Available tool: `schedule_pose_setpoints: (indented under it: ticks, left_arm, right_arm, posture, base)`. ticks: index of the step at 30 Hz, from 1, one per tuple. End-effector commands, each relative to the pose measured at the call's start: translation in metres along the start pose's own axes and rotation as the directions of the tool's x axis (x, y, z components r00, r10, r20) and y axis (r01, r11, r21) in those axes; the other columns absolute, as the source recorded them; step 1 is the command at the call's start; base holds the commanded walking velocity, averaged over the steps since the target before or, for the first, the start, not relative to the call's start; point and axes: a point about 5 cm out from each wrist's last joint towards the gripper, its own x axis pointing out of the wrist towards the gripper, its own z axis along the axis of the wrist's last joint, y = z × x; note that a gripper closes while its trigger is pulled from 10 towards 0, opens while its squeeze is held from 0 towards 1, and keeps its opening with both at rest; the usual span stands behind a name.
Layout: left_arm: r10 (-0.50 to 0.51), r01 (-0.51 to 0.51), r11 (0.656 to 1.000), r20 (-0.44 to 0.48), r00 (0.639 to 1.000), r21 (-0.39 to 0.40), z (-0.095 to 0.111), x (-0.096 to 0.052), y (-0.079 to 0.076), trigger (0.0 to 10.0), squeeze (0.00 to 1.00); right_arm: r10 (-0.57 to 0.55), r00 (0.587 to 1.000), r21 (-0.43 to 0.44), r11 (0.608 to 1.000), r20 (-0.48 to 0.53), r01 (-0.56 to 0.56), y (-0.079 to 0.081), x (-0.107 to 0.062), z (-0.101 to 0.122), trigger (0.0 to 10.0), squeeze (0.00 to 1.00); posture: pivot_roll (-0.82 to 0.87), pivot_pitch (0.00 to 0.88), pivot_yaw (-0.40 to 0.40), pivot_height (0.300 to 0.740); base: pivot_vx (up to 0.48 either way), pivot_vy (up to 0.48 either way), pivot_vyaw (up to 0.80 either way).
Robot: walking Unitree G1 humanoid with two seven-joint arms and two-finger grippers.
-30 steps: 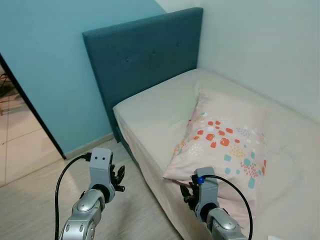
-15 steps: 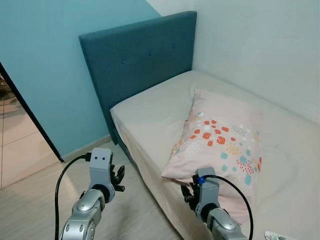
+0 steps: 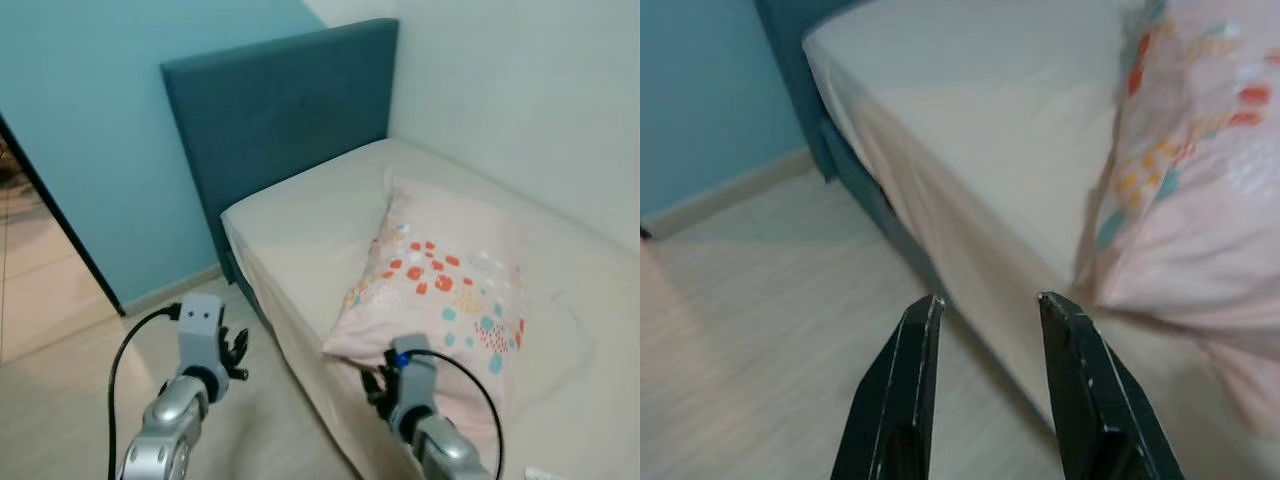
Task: Clean up the room
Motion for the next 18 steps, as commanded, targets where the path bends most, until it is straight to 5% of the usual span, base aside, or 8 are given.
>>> schedule_pose_setpoints:
  ticks: [1,18]
  left_arm:
    - [0.009,-0.009,1.000,-0.008,1.000,-0.015,-0.0022,-0.0012,0.0010,10.0,0.00]
    - [0.013,-0.013,1.000,0.005,1.000,-0.014,-0.0014,-0.0013,0.0012,10.0,0.00]
  right_arm:
    - [0.006,1.000,-0.004,1.000,-0.012,-0.006,-0.0009,-0.0021,-0.0018,10.0,0.00]
    - [-0.013,1.000,-0.028,1.000,-0.022,0.012,-0.0069,-0.0017,-0.0020,10.0,0.00]
  posture:
    - [0.04,0.020,0.037,0.737]
    - [0.04,0.000,0.034,0.737]
  base:
    - [0.000,0.000,0.00]
    - [0.000,0.000,0.00]
